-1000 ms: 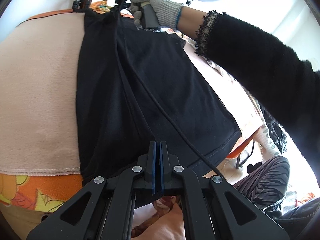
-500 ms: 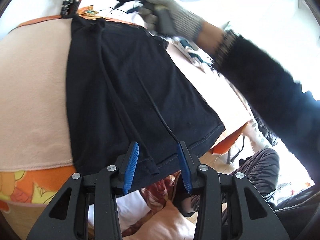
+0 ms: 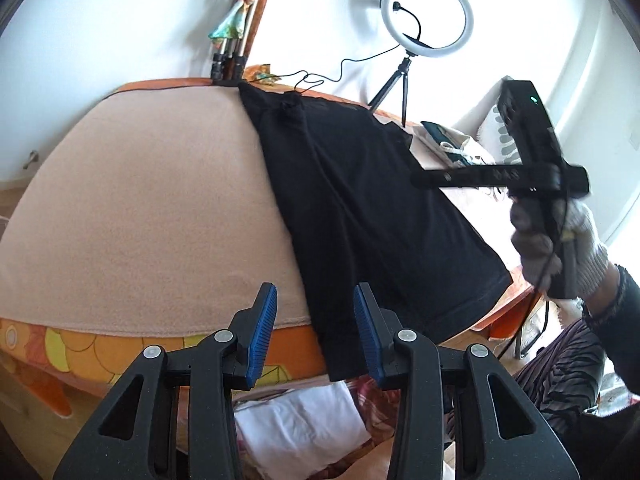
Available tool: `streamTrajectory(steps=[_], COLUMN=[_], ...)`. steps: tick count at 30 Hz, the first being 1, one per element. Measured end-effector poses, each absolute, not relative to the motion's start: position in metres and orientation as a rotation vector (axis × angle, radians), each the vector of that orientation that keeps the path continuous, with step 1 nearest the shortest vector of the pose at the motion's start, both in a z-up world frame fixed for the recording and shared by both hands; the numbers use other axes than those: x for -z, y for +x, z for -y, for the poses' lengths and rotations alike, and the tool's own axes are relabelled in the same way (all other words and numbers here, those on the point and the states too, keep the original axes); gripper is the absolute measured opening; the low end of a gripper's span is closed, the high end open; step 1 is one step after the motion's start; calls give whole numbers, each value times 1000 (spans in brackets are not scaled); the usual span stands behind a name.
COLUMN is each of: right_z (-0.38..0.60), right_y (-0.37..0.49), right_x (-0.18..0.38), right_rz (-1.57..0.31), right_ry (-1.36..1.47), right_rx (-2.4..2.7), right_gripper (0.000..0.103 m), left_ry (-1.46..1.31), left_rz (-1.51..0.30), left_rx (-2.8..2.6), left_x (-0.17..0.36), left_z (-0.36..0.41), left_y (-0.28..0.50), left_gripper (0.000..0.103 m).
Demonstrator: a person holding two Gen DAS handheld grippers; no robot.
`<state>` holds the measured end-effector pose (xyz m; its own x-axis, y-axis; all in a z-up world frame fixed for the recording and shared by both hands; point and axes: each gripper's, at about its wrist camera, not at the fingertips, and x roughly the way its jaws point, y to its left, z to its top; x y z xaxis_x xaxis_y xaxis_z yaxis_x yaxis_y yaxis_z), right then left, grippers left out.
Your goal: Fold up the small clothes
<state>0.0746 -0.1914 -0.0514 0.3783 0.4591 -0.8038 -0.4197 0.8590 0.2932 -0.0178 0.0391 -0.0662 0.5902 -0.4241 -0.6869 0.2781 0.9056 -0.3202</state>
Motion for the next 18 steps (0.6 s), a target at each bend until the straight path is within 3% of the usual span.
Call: streamTrajectory(steps=[6,15,18], right_z=[172,158,146], right_y=[5,-18,-21], right_x=[93,105,106], right_rz=[-1162,-1203,-1200], right_ry=[88,102,62], right_rx=[-673,-711,-740], right_gripper=[40,41,28], left_ry=[-166,-126,-122], left_rz=[-880,-904,-902], left_rx=[402,419,421], left_x=[81,87,87], left_z=[-35,-21,-21], left_y=[-25,-30,-30], left_gripper=[38,38,38])
